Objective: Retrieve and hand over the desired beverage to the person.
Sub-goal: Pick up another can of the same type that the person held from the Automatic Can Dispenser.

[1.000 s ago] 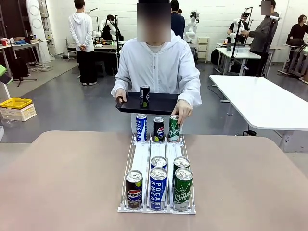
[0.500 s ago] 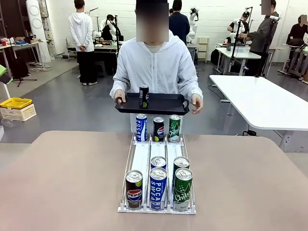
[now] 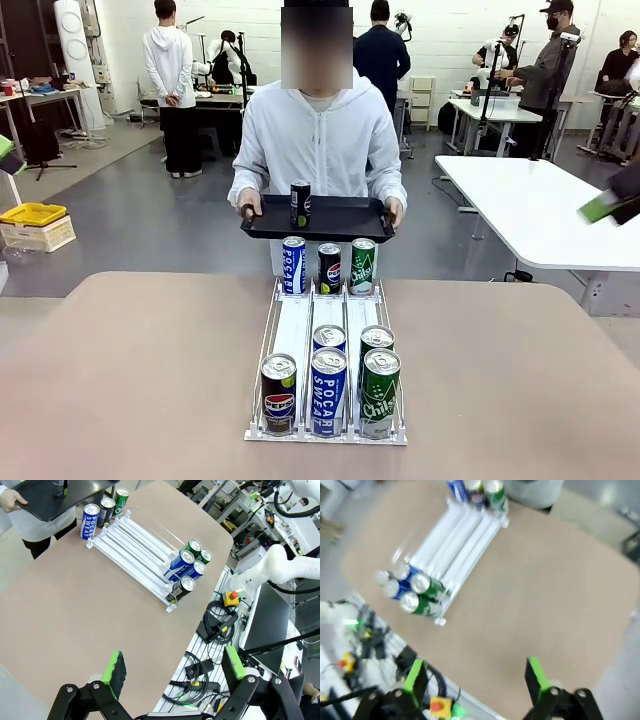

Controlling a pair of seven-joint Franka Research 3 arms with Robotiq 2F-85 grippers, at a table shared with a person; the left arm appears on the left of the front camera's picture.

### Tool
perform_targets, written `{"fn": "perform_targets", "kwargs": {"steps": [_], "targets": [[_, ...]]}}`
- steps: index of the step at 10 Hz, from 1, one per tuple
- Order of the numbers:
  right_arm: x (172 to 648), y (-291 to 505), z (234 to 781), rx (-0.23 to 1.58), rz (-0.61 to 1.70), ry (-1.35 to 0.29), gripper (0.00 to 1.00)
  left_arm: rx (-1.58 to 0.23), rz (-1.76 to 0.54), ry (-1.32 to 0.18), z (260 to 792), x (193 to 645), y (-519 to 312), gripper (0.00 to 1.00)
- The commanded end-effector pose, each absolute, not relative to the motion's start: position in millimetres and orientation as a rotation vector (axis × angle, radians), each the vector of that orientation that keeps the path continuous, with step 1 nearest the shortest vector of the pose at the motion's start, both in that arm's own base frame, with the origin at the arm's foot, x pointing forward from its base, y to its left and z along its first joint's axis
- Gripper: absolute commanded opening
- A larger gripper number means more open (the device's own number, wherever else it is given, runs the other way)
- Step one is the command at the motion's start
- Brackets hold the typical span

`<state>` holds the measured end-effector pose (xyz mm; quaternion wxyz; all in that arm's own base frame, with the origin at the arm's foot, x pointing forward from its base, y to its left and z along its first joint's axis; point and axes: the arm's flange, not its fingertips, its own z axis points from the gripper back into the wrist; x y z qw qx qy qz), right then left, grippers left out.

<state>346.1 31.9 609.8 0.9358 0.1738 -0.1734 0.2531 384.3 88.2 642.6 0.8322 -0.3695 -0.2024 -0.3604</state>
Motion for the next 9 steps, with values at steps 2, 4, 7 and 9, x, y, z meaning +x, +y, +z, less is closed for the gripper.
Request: {"fn": "perform_targets", "kwargs": {"steps": [2, 4, 7, 9], "targets": [[365.3, 130.9, 614.1, 0.123, 0.334, -0.138, 1.0, -0.803, -0.777, -0.448, 644.2, 384.7, 89.7, 1.0], [371.9, 183.3, 591.8, -0.036, 0.073, -0.08, 1.0, -0.803, -0.777, -0.448, 644.2, 384.7, 89.7, 1.0], [392.2, 220.0, 569.3, 0.082, -0.043, -0.08, 1.0, -0.803, -0.777, -0.448, 644.2, 384.7, 89.7, 1.0], [394.2, 234.1, 555.0, 0.153, -0.026, -0.064, 1.0, -0.803, -0.777, -0.448, 644.2, 384.7, 89.7, 1.0]]}}
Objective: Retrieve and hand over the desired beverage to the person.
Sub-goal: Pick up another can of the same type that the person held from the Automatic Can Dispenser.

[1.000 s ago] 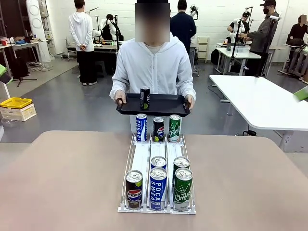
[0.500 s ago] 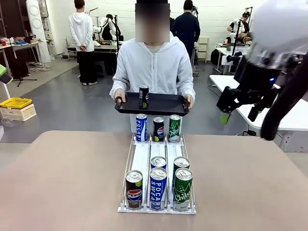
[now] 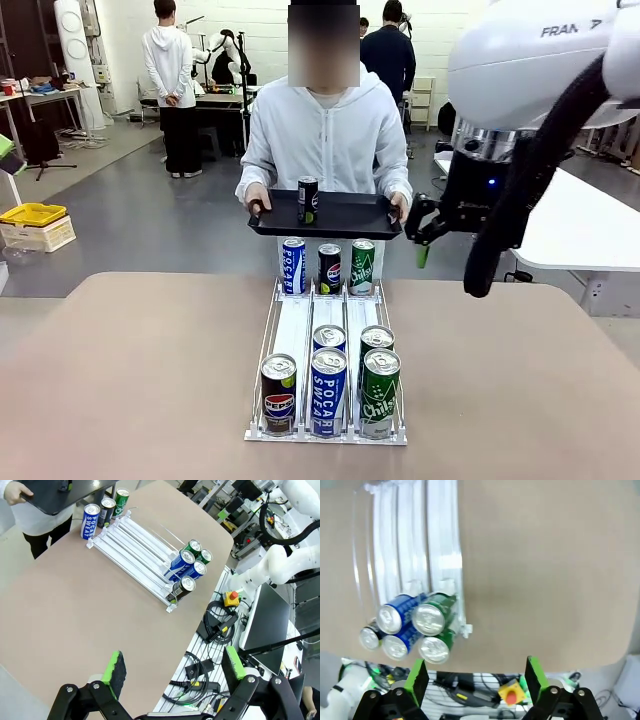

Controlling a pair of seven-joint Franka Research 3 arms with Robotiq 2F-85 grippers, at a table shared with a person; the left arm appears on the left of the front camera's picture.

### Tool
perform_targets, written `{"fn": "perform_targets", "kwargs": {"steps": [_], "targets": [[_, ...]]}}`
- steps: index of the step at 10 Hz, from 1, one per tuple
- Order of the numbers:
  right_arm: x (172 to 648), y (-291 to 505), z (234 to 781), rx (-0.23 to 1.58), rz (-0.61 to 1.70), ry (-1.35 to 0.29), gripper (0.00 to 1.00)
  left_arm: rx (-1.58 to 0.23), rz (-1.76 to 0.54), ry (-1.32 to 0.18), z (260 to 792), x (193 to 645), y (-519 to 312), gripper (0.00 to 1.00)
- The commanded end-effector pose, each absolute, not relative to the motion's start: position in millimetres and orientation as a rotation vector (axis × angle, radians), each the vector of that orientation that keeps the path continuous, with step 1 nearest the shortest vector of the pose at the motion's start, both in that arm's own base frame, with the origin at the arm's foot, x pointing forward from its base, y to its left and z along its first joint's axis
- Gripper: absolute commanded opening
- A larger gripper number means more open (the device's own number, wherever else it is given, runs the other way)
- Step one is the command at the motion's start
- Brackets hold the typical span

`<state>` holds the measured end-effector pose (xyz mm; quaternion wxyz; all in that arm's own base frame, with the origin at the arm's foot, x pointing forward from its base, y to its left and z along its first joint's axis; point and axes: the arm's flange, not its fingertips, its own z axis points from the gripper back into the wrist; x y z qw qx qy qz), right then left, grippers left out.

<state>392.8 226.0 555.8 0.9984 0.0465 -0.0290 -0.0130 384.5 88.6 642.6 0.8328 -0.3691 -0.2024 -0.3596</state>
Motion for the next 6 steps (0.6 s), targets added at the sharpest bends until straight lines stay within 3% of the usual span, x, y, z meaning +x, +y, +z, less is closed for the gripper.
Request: {"fn": "perform_targets", "kwargs": {"steps": [1, 5, 6], "targets": [[396.8, 242.7, 548.3, 0.163, -0.061, -0.091, 1.0, -0.803, -0.777, -0.448, 644.2, 384.7, 89.7, 1.0], [405.3, 271.4, 498.6, 0.056, -0.024, -0.043, 1.0, -0.803, -0.777, -0.448, 644.2, 384.7, 89.7, 1.0], [400.6, 259.6, 522.0, 0.111, -0.026, -0.059, 1.0, -0.803, -0.777, -0.448, 644.2, 384.7, 89.7, 1.0]]}}
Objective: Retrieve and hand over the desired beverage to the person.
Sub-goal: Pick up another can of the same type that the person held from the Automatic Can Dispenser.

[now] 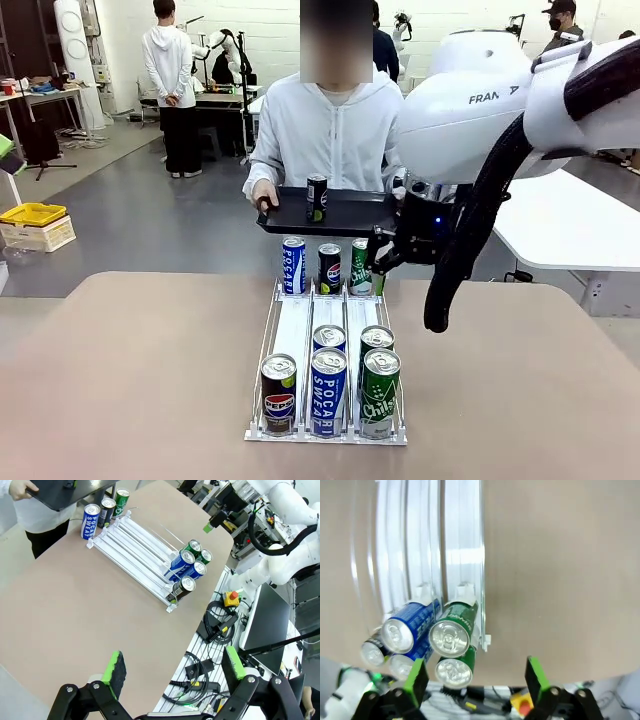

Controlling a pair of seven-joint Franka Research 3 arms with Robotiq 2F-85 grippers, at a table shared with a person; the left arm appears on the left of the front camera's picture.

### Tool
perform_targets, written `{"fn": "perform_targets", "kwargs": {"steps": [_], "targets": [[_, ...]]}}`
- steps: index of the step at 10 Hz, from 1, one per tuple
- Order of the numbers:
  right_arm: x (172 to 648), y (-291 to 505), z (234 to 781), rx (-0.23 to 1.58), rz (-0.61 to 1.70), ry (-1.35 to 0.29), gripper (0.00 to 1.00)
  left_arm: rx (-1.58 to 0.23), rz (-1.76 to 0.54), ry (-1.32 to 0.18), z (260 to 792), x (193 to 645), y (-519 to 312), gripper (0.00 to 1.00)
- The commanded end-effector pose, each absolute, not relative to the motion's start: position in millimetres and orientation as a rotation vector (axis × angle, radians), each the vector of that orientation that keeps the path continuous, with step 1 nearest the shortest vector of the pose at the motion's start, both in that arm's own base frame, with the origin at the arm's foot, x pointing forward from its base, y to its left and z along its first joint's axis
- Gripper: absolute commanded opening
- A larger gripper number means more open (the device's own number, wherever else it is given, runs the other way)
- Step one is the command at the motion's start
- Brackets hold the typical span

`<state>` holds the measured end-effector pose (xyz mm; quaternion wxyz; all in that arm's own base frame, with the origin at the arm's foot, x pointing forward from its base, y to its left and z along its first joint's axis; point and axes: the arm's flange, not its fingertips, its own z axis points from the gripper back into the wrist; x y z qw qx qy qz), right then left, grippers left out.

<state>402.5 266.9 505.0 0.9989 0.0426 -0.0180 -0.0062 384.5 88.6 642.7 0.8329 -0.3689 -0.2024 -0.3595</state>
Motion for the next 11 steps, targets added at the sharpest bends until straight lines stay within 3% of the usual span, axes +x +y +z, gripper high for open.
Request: {"fn": "perform_targets", "kwargs": {"steps": [1, 7, 11], "targets": [[400.6, 259.6, 522.0, 0.111, -0.026, -0.059, 1.0, -0.803, -0.777, -0.448, 644.2, 384.7, 89.7, 1.0], [403.1, 259.7, 523.7, 0.102, -0.027, -0.07, 1.0, -0.803, -0.777, -0.448, 644.2, 384.7, 89.7, 1.0], [370.0, 302.1, 487.0, 0.047, -0.114, -0.076, 1.0, -0.803, -0.777, -0.448, 644.2, 384.7, 89.7, 1.0]]}}
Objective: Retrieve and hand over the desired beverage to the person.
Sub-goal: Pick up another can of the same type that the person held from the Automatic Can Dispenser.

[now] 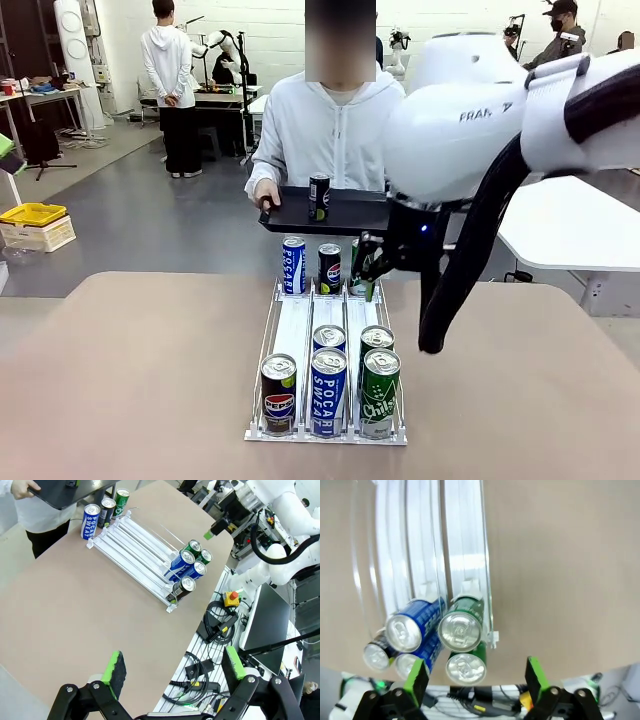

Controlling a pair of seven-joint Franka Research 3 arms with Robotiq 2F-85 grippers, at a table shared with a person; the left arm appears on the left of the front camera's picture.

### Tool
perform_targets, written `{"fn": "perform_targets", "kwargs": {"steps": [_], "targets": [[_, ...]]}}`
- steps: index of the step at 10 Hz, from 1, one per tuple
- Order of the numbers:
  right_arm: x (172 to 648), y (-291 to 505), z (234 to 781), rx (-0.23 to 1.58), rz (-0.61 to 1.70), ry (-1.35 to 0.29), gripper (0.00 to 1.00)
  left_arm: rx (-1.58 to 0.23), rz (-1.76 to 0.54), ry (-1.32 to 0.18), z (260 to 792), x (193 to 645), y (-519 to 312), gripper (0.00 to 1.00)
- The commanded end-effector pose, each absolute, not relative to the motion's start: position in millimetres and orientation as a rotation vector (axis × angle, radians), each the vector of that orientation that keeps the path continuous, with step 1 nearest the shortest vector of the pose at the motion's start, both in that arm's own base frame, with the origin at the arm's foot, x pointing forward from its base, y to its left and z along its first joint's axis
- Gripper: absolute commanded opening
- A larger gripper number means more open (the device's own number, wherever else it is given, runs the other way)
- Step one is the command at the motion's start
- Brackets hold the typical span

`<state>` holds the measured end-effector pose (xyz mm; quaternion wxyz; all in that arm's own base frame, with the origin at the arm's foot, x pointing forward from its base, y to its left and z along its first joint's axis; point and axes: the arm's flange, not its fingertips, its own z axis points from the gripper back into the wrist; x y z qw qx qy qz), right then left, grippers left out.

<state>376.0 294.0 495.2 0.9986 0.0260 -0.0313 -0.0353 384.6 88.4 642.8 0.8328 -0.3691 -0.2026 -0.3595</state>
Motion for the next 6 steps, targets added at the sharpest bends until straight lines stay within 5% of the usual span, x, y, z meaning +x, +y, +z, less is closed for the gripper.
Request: {"fn": "perform_targets", "kwargs": {"steps": [1, 6], "targets": [[360.7, 307.4, 481.6, 0.046, -0.107, -0.063, 1.0, -0.803, -0.777, -0.448, 644.2, 384.7, 89.7, 1.0], [335.7, 317.7, 449.6, 0.013, -0.059, -0.014, 1.0, -0.803, -0.777, -0.448, 644.2, 384.7, 89.7, 1.0]]}}
